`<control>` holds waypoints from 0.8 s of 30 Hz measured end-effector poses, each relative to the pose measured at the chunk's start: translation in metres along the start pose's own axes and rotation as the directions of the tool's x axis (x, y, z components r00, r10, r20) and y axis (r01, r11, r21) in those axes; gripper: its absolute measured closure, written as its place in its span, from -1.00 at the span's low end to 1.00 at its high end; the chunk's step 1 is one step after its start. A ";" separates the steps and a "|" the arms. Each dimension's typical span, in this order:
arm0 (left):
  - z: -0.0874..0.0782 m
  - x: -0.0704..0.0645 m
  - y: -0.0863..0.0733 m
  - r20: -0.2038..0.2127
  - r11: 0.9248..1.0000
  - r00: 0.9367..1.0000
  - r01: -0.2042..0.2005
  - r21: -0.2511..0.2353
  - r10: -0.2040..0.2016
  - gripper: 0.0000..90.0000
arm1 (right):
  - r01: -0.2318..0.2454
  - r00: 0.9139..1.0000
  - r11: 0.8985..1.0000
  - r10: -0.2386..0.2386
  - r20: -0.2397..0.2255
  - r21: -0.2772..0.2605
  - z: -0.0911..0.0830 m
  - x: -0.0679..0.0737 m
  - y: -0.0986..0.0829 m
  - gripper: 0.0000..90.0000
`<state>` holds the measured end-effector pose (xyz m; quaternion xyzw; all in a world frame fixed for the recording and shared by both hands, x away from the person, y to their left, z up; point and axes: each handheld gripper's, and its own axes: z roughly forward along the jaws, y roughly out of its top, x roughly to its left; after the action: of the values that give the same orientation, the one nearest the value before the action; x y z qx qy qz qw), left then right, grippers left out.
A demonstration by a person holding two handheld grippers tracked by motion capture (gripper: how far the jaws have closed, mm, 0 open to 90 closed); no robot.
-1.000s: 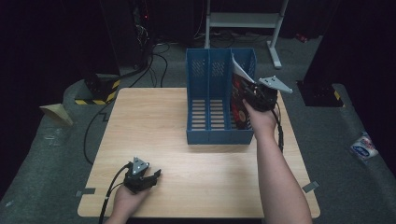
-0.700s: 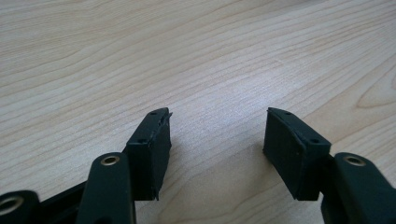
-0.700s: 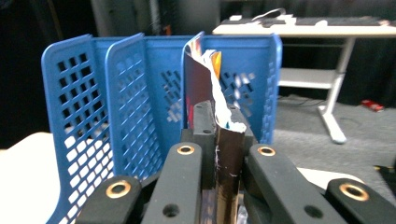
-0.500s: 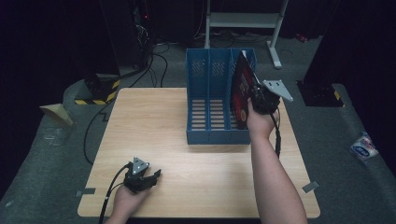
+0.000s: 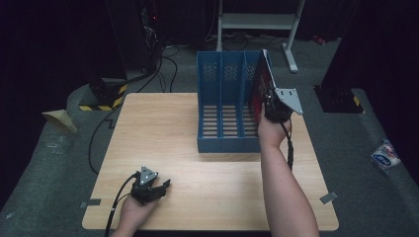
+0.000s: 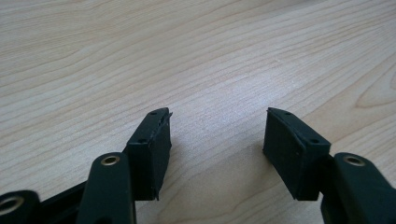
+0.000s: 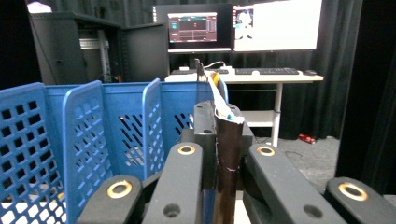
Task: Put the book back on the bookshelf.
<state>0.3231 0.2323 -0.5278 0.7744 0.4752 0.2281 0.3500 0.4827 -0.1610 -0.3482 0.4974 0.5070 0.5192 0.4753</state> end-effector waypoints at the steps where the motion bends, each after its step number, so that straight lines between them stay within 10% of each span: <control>1: 0.000 0.000 0.000 0.000 1.000 1.000 0.001 0.000 -0.001 -0.08 | 0.005 1.000 1.000 -0.005 0.003 -0.003 0.000 -0.001 -0.001 0.93; 24: 0.000 -0.001 -0.001 0.002 1.000 1.000 0.014 -0.001 -0.014 -0.08 | 0.026 0.999 1.000 -0.026 0.025 -0.005 0.001 -0.009 -0.005 0.93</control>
<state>0.3222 0.2315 -0.5281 0.7713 0.4800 0.2248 0.3524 0.4845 -0.1702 -0.3537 0.4960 0.5062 0.5080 0.4896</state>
